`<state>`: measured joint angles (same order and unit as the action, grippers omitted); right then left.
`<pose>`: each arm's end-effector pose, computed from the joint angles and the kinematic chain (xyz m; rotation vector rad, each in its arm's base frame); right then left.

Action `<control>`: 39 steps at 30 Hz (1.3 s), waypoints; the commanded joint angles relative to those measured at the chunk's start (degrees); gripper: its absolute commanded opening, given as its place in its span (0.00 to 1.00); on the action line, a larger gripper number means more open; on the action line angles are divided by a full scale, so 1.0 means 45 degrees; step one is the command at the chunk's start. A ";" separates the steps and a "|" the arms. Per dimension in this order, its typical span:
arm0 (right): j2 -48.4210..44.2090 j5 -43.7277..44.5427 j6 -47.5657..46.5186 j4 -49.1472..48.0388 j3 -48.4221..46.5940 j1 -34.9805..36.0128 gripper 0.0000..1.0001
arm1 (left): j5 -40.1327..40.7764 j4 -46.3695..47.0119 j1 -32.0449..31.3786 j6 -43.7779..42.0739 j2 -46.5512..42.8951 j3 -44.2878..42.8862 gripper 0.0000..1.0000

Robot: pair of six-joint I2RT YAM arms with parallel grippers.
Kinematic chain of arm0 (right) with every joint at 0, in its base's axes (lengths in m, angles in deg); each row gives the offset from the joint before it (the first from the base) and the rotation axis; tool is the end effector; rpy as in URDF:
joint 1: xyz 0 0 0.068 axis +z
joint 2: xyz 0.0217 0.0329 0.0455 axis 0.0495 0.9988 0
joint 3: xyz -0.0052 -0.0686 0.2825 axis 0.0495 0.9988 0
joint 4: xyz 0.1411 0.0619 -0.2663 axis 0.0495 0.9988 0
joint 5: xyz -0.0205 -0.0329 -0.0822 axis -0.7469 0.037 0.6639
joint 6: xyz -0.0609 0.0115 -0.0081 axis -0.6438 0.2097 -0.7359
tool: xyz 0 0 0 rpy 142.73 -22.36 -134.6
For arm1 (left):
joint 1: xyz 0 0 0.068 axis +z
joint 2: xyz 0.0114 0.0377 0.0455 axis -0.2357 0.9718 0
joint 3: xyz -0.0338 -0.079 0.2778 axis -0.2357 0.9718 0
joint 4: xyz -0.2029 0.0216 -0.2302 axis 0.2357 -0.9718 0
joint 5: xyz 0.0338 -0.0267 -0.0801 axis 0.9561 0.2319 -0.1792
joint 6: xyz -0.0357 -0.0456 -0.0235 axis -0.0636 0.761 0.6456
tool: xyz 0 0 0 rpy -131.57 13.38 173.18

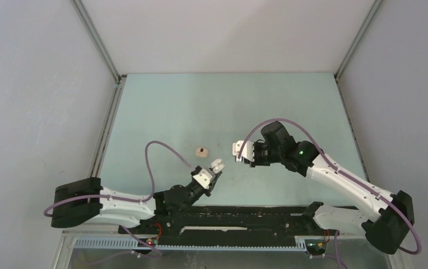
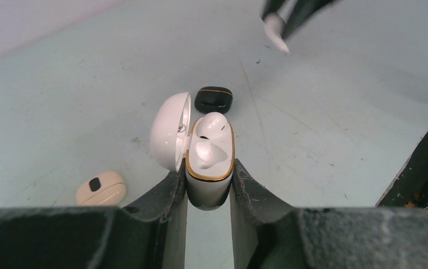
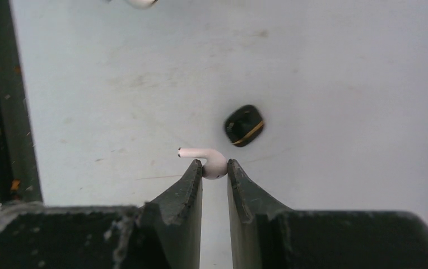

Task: Insert the wireless bluetooth earbuds into the charging case
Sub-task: Pick up the left earbud from the corner of the board, then insert the left earbud into the left side groove of the charging case.

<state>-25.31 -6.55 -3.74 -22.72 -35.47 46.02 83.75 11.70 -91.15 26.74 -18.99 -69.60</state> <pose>0.1926 0.1998 0.2694 -1.7993 1.5672 0.3107 0.0740 -0.2084 0.1617 0.6393 1.4617 -0.5228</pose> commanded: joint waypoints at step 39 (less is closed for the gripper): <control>-0.4359 0.8722 -0.6986 -0.4141 0.0089 0.7392 0.00 | -0.2735 0.2651 -0.0099 0.0511 0.1369 -0.2566 0.00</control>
<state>-44.43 30.26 -31.59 -34.07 -34.58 77.10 72.26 25.05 -91.26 28.29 -10.27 -78.26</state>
